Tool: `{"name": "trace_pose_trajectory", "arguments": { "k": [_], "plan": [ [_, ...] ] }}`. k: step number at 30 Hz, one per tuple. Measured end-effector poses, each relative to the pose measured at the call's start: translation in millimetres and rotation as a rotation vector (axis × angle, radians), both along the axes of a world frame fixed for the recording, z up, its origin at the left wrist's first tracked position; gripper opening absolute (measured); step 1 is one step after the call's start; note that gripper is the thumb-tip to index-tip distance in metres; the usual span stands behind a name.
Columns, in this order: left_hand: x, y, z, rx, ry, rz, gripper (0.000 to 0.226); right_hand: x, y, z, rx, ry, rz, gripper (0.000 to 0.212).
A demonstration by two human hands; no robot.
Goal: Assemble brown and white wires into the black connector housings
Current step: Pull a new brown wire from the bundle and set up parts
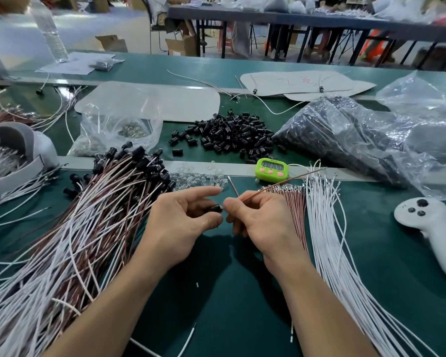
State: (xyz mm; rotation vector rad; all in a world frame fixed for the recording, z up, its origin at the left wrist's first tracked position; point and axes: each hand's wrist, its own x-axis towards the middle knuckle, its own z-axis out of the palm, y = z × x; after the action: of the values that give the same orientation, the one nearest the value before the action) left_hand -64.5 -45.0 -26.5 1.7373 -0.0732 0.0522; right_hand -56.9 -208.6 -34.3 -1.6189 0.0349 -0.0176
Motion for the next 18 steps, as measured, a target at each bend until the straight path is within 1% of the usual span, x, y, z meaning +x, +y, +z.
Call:
{"name": "trace_pose_trajectory", "arguments": {
  "k": [2,3,7,9,11,13,15,18],
  "plan": [
    [-2.1,-3.1,0.2,0.054,-0.027,0.000,0.052,-0.1,0.2,0.4,0.083,0.016,0.005,0.032],
    [-3.2,-5.1,0.3,0.086,-0.043,0.002,0.052,-0.4,1.1,0.3,0.080,0.015,0.007,0.032],
    [-6.3,-6.2,-1.2,0.132,-0.093,0.004,0.052,-2.2,1.8,-2.2,-0.116,-0.019,0.008,0.031],
    [-6.0,-5.7,-2.1,0.115,-0.087,-0.005,0.049,-2.3,0.0,-1.9,-0.138,-0.029,0.004,0.030],
    [-6.1,-6.8,-2.3,0.102,-0.082,-0.021,0.048,-3.0,0.0,-0.2,-0.098,-0.036,-0.021,0.023],
    [-6.0,-7.7,-2.3,0.114,-0.076,-0.004,0.047,-2.5,0.3,2.3,0.013,-0.024,-0.067,0.015],
    [-5.0,-7.1,-2.9,0.157,-0.073,0.027,0.043,-0.3,-2.0,3.9,0.118,0.004,-0.126,0.022],
    [-4.8,-4.4,-4.5,0.184,-0.082,0.072,0.040,0.8,-6.3,5.0,0.159,0.019,-0.172,0.026]
  ]
}}
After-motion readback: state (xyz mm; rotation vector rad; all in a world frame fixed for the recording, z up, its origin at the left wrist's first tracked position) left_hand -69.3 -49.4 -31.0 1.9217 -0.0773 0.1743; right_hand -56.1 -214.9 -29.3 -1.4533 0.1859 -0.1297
